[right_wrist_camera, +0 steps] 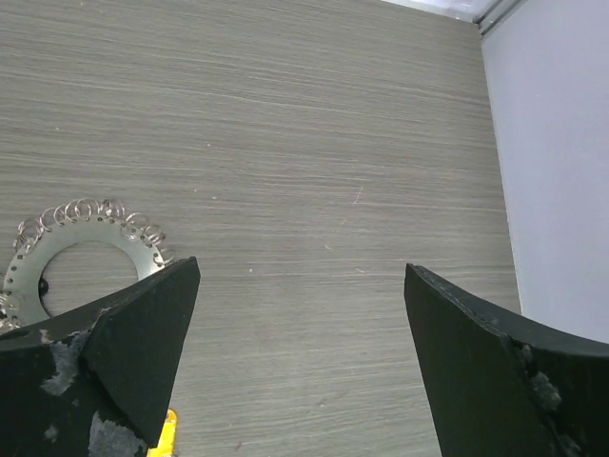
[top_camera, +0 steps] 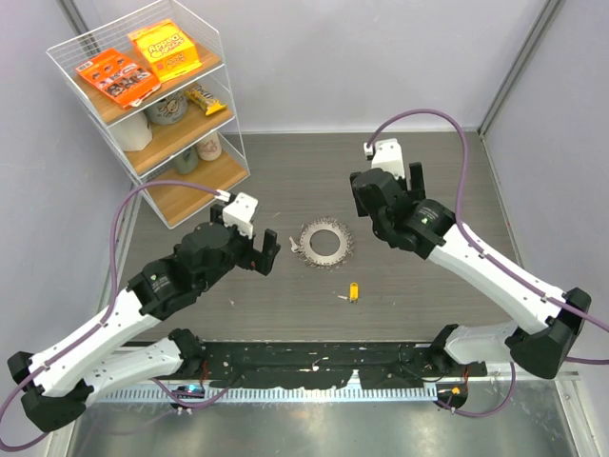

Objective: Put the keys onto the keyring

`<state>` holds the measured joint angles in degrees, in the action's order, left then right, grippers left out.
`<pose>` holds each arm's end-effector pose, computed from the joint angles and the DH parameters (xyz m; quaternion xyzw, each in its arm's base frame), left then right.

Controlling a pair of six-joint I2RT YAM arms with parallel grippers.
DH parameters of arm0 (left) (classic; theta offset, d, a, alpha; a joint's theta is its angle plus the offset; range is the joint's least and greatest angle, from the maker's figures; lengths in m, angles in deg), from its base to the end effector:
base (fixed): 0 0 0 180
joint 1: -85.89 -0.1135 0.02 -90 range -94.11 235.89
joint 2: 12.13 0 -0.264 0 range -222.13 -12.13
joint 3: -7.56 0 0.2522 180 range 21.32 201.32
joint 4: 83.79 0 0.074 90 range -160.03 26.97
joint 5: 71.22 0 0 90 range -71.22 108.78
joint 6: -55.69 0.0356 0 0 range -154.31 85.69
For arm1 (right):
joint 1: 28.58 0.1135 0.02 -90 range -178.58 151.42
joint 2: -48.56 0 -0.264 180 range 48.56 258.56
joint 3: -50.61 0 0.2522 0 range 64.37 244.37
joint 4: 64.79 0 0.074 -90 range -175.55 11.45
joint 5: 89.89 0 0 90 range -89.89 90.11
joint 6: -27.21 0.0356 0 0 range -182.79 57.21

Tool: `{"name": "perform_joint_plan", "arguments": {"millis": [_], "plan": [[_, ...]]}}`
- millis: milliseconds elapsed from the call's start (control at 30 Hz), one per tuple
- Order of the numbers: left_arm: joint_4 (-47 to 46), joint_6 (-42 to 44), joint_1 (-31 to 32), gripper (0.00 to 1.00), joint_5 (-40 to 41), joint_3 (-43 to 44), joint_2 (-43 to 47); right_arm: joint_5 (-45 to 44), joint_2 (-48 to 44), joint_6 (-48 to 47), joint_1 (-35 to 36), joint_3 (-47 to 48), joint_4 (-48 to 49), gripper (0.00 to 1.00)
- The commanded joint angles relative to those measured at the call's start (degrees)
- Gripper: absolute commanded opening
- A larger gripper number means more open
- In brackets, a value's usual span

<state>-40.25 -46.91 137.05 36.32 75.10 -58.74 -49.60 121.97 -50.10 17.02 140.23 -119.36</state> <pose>0.1174 -0.1287 0.3539 0.1917 0.8041 -0.1819 0.5326 0.2033 0.1688 0.3767 -0.0558 0.8352 -0.1380 0.5294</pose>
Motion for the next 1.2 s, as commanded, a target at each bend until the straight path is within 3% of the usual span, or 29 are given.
{"name": "perform_joint_plan", "arguments": {"millis": [0,200,500,667,833,1000,1167], "plan": [[-0.7,1.7,0.1,1.0,5.3,-0.3,-0.3,-2.7,-4.3,2.7,0.4,0.8,-2.4,0.95],[-4.2,2.9,0.1,1.0,12.8,-2.5,0.6,2.0,-10.5,2.4,0.4,-1.2,-2.7,0.95],[-4.2,1.5,0.1,1.0,4.2,-5.1,0.9,11.8,-16.9,-0.4,0.4,-9.6,1.4,0.95],[-8.0,-2.5,0.1,0.98,6.4,-9.7,3.1,21.2,-17.1,-5.1,0.5,-11.5,4.3,0.95],[-11.9,-5.9,0.1,0.96,7.7,-15.0,2.9,24.4,-11.1,-12.2,0.5,-10.1,5.9,0.96],[-9.8,-10.2,0.1,0.96,13.8,-17.8,3.5,33.7,-4.8,-21.4,0.9,-9.8,11.4,1.0],[-12.9,-9.4,0.0,0.96,21.5,-23.1,7.3,41.3,-0.8,-34.9,1.6,-10.3,16.3,0.97]]}}
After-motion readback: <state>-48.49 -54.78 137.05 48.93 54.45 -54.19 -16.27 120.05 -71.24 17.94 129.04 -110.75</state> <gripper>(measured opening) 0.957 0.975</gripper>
